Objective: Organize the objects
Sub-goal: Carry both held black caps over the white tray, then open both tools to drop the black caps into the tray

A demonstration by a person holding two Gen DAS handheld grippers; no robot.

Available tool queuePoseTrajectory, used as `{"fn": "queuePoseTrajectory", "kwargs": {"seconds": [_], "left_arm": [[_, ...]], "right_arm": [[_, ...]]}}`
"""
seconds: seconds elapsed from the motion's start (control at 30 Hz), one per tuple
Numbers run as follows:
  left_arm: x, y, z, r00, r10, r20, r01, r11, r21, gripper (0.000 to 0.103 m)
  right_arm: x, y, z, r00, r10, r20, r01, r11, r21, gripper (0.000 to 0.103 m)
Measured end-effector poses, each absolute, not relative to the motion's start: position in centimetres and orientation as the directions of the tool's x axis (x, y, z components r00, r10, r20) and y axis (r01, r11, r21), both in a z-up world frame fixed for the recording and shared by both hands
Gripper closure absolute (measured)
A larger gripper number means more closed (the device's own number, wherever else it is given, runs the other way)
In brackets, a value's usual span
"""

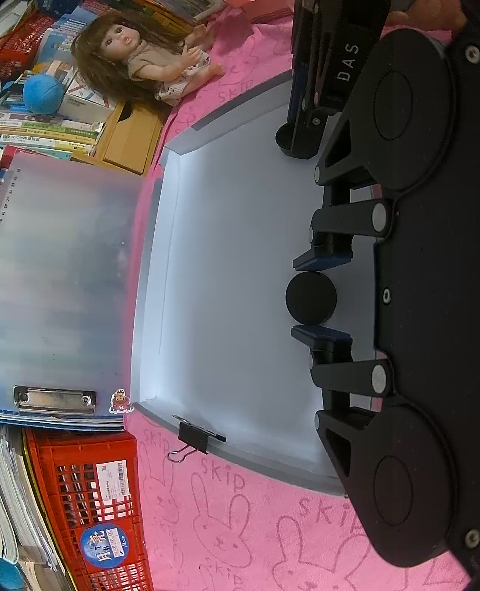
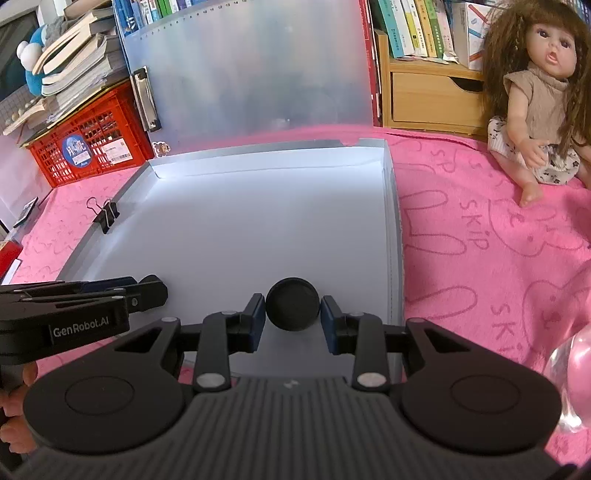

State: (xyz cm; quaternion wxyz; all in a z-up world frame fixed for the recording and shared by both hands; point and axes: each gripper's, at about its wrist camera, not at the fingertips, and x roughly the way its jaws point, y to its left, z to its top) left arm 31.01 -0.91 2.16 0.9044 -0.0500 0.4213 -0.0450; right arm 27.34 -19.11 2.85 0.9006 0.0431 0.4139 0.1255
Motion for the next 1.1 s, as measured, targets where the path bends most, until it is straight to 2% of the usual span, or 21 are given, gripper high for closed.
{"fn": "queuePoseTrajectory", "kwargs": {"seconds": [0.2, 0.3, 0.33, 0.73, 1.1], "left_arm": [[30.9, -0.9, 2.2, 0.640, -0.129, -0.757, 0.042, 0.990, -0.133, 0.072], [30.8, -1.0, 2.4, 0.643, -0.139, -0.753, 0.045, 0.989, -0.143, 0.058], [30.7, -1.0, 2.6, 0.647, -0.141, -0.749, 0.047, 0.988, -0.145, 0.056], [28.4, -0.7, 5.4, 0.686, -0.183, -0.704, 0.081, 0.981, -0.176, 0.032], [23.5, -0.3, 8.1, 0.734, -0.220, -0.642, 0.148, 0.975, -0.165, 0.026]], "right_arm": [[27.3, -19.0, 2.8, 0.628, 0.260, -0.734, -0.197, 0.965, 0.173, 0.063], [27.1, -19.1, 2.9, 0.632, 0.268, -0.727, -0.198, 0.963, 0.184, 0.057], [27.0, -19.1, 3.0, 0.636, 0.271, -0.723, -0.198, 0.962, 0.187, 0.046], [24.8, -19.3, 5.9, 0.688, 0.300, -0.661, -0.228, 0.954, 0.196, 0.031], [20.5, -20.2, 8.1, 0.729, 0.338, -0.596, -0.268, 0.941, 0.206, 0.021]]}}
